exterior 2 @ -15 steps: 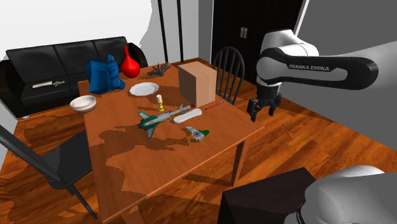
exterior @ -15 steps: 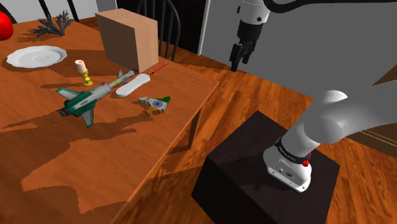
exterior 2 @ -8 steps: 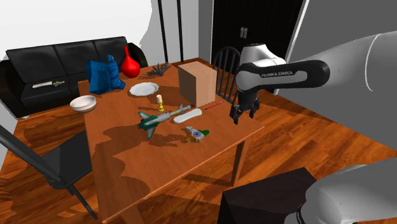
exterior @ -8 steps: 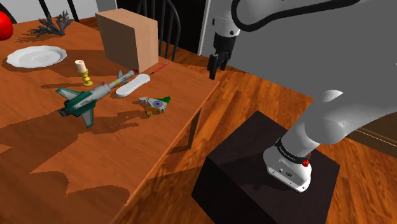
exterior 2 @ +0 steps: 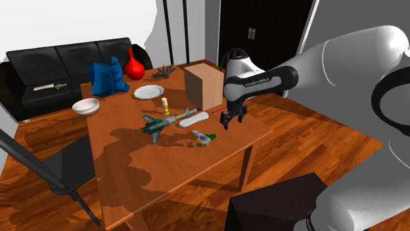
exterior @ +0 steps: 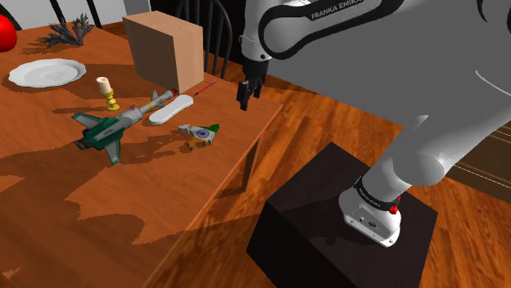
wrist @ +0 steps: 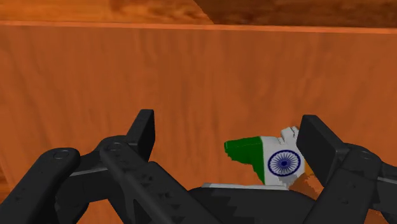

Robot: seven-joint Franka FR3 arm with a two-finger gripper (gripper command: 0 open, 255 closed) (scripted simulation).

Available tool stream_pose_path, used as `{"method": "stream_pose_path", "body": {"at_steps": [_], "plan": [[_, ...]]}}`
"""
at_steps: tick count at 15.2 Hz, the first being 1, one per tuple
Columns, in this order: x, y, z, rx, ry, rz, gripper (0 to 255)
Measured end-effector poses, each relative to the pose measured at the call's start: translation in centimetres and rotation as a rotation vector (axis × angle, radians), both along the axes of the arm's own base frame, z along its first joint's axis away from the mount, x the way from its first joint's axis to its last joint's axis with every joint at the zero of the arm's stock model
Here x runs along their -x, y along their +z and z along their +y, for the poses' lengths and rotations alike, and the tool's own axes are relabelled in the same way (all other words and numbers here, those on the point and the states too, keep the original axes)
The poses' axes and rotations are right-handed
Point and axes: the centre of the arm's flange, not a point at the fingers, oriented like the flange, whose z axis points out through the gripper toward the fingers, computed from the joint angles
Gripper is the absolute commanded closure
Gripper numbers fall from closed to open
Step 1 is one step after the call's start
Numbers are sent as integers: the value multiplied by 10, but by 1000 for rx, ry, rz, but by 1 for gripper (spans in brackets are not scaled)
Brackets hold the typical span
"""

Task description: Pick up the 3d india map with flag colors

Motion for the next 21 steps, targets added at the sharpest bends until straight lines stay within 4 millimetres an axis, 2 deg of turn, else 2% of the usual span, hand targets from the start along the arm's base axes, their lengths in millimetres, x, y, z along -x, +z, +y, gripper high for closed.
{"method": "stream_pose_path", "body": {"at_steps": [10, 15, 17, 21], "plan": [[-74, -67, 75, -19, 138, -37, 0], [-109, -91, 123, -30, 206, -55, 0], [-118, -103, 132, -32, 222, -60, 0], [-119, -123, 136, -32, 226, -61, 0]]}}
